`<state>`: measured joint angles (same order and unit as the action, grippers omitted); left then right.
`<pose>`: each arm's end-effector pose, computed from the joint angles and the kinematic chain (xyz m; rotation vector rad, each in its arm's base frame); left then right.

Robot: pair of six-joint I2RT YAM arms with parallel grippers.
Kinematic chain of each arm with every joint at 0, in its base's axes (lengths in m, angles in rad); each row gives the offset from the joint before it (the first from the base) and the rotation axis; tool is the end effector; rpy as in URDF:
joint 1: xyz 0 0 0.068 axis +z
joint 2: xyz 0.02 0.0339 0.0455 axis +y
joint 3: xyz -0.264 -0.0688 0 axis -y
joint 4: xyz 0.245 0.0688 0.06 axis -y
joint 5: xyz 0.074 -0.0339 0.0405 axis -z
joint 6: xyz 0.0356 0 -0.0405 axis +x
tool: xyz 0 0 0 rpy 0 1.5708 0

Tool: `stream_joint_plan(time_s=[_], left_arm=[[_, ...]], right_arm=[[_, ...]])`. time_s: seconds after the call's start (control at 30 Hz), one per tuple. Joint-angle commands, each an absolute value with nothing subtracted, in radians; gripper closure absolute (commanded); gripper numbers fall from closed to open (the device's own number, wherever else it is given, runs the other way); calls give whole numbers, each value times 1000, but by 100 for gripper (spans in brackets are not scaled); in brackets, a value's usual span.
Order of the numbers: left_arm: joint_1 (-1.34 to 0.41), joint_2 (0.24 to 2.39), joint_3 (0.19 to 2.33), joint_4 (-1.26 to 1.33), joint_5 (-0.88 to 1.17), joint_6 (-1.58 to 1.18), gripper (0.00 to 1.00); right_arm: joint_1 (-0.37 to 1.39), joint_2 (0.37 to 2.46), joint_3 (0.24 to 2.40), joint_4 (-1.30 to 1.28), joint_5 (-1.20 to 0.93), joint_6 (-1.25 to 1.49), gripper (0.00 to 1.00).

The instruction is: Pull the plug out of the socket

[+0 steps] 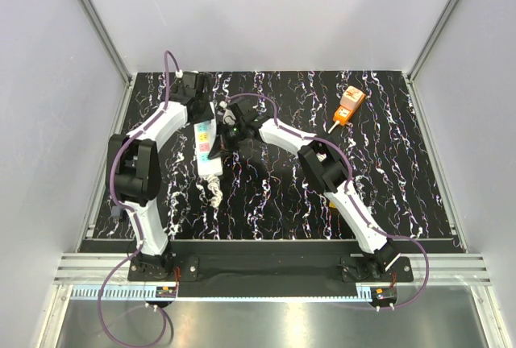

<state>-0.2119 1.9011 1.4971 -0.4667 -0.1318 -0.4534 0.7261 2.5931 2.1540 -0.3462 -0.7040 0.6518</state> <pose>0.4164 -0.0848 0.2385 -0.3516 2.4106 -0.1384 0.4065 0.3917 0.1298 -0.4923 2.5853 1.4229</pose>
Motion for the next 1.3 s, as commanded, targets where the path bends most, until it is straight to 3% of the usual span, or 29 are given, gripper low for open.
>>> stream_joint_plan(time_s=[0.0, 0.33, 0.8, 0.97, 1.1, 1.27], left_arm=[[-213, 1818, 1499, -419, -150, -462, 100], [-212, 1626, 1519, -649, -261, -549, 100], [-149, 1398, 1497, -1316, -555, -980, 100], [-146, 1442, 1460, -1547, -545, -1172, 100], [-147, 1508, 1311, -1549, -396, -1181, 100], [-147, 1461, 1183, -1549, -406, -1282, 100]], right_arm=[[713, 2663, 2129, -416, -640, 618, 100], [715, 2665, 2129, -416, -634, 621, 100], [718, 2665, 2129, -417, -624, 626, 100], [724, 2668, 2132, -416, -615, 624, 100], [730, 2666, 2132, -417, -609, 624, 100], [733, 2663, 2129, -419, -603, 618, 100]])
